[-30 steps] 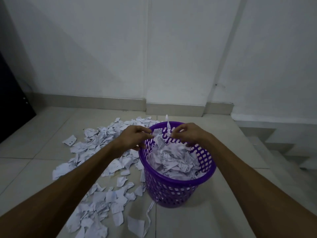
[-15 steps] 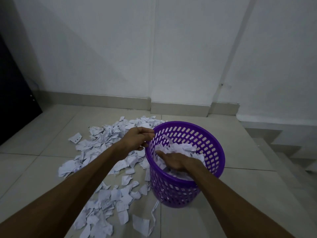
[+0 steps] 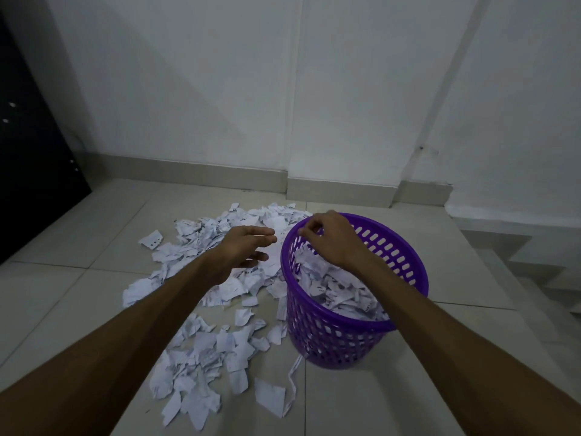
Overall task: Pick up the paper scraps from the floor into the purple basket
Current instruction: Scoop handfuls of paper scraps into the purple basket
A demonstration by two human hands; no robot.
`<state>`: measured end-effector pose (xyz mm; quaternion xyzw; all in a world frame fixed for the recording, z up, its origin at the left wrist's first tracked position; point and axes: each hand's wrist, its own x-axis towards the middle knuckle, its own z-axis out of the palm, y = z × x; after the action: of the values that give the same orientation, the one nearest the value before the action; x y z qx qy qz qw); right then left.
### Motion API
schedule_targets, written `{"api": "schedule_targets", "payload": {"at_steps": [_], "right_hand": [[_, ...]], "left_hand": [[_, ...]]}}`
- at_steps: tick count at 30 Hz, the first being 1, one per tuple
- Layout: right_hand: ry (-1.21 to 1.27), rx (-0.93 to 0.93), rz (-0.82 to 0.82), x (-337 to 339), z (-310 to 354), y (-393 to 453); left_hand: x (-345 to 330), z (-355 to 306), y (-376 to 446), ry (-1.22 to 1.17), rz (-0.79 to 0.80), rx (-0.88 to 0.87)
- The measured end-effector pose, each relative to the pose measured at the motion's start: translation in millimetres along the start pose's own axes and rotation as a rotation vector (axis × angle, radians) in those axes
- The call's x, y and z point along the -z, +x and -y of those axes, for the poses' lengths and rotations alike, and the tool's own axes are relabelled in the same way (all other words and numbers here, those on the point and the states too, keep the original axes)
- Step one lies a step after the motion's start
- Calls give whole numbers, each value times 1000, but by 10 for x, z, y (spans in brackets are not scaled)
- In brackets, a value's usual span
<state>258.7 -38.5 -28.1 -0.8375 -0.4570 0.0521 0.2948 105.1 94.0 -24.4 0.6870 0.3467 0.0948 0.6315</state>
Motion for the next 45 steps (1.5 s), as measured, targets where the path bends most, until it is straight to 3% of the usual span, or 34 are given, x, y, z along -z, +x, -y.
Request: {"api": "schedule_targets", "payload": {"at_steps": [6,9,12,16,18,21,24,36,40,45], "right_hand": [[347,141,-55,-296,879,84],[470,135,6,-679,1204,-74],[524,51,112,-1210,1123,-358],[326,-88,269,-1831,552,-907],[182,-135,320,-1993,227,-1209],[30,-140,313,-2124,-153,-1548],[-63,-80,287,-2197,-345,-1730],[117,-156,151,-2579,-106,-1478],[104,-195,155,-2733,12,-1344],[280,-55,233,-2854,93,-1249]], "left_hand": [[339,290,-233,-72,-71,25],[518,622,-389,-132,-137,59],[647,1095,-521,-63,-207,44],[792,1889,-637,254,-195,32],[832,2152,-679,379,-268,-31],[853,2361,-698,485,-410,-157],[845,2542,-665,526,-472,-61],[727,2768,-512,411,-437,28],[574,2808,-444,418,-344,-25],[349,2733,-383,346,-325,-113]]}}
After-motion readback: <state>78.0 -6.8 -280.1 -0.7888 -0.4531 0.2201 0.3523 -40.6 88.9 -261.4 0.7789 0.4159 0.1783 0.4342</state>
